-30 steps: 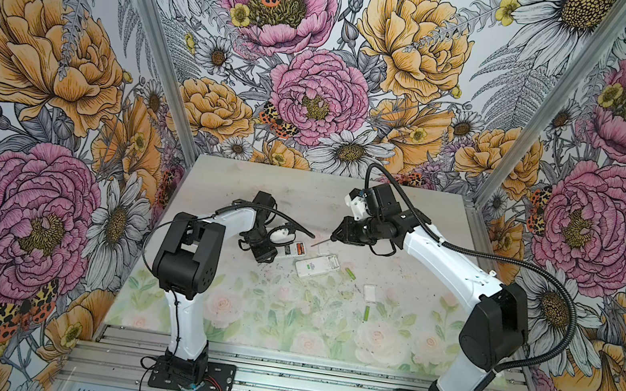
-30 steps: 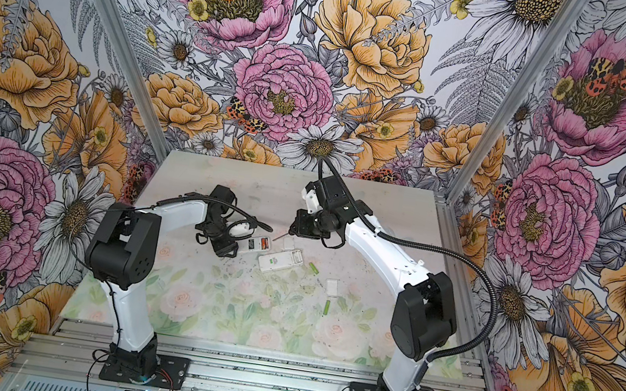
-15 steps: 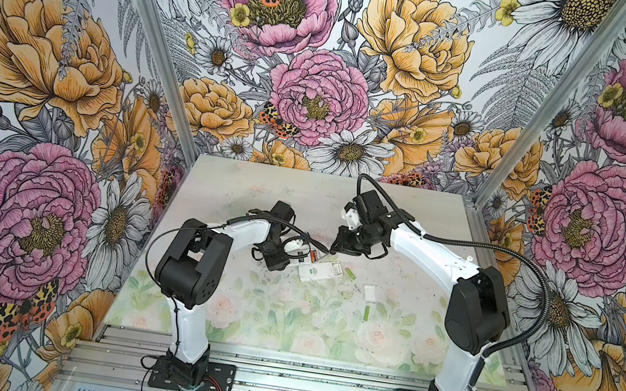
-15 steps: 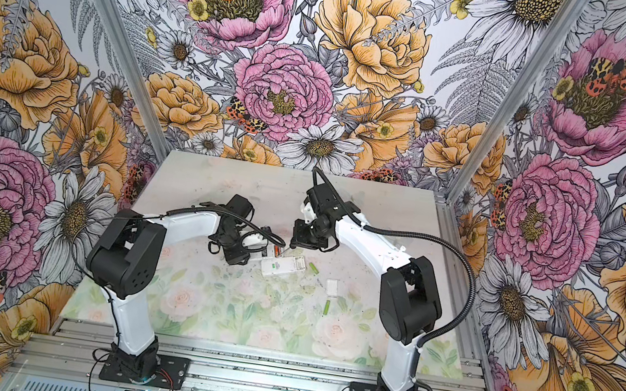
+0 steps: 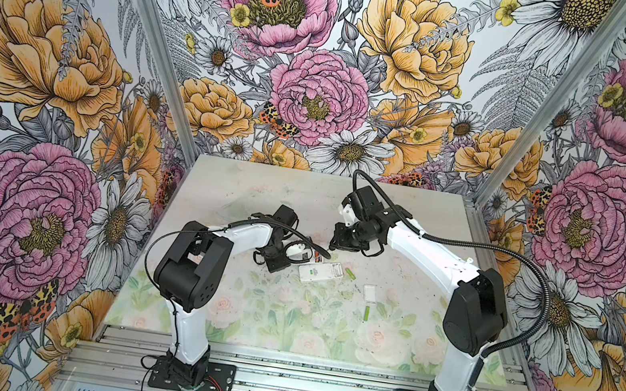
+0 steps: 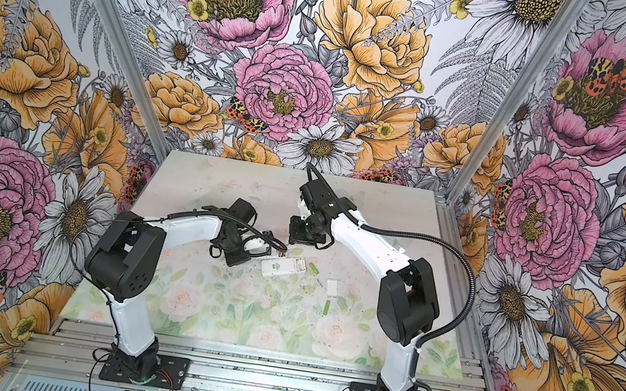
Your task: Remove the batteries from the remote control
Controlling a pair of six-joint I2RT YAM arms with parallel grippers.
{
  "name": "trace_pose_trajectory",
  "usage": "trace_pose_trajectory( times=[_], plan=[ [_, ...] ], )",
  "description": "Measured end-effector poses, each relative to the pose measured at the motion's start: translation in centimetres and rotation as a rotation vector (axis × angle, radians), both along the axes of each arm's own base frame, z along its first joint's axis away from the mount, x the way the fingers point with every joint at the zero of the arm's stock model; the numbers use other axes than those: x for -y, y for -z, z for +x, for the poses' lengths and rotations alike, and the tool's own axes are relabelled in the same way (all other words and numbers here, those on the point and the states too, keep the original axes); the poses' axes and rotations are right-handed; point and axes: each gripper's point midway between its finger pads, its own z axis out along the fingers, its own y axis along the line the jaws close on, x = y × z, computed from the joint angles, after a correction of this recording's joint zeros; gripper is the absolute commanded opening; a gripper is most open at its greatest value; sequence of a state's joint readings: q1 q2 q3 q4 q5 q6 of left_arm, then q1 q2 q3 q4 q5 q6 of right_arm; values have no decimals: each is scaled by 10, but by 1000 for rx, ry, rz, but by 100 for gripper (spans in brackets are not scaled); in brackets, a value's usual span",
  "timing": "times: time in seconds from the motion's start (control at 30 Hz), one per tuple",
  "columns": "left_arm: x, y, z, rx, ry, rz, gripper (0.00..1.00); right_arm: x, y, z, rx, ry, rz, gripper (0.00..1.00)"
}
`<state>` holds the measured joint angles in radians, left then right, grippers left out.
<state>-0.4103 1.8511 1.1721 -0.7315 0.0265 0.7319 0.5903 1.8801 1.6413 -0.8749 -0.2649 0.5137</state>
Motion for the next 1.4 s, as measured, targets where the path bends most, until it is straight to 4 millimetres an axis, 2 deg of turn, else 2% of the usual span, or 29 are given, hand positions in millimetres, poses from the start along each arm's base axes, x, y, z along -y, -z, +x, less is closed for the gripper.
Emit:
trace_pose_trajectory(
  times=[0.07,0.13,0.3,0.43,0.67,0.77,0.8,0.87,0.93,1.4],
  plan=[
    [0,0,0,1,0,0,19,2,1,-1,-1,-1,-13,0],
    [-1,-1,4,16,-9,5,46,5,3,-2,-4,-1,-29,0],
    [-6,-5,12,45,-46,-3,86,8,3,-2,-4,1,-47,0],
    [-9,-6,13,40,-51,-10,91,7,0,-1,2,2,-43,0],
    [6,-6,24,14,9,-40,90,8,0,-1,5,3,-44,0],
    [17,-4,34,-2,37,-65,81,8,0,-1,5,3,-45,0],
    [20,-4,36,-5,45,-73,74,8,0,-1,5,3,-45,0],
    [25,-3,35,-18,59,-88,60,8,0,0,7,5,-48,0],
    [28,-2,31,-36,79,-100,54,9,0,0,10,8,-52,0],
    [33,-1,27,-41,96,-118,31,10,0,1,14,11,-59,0]
  ],
)
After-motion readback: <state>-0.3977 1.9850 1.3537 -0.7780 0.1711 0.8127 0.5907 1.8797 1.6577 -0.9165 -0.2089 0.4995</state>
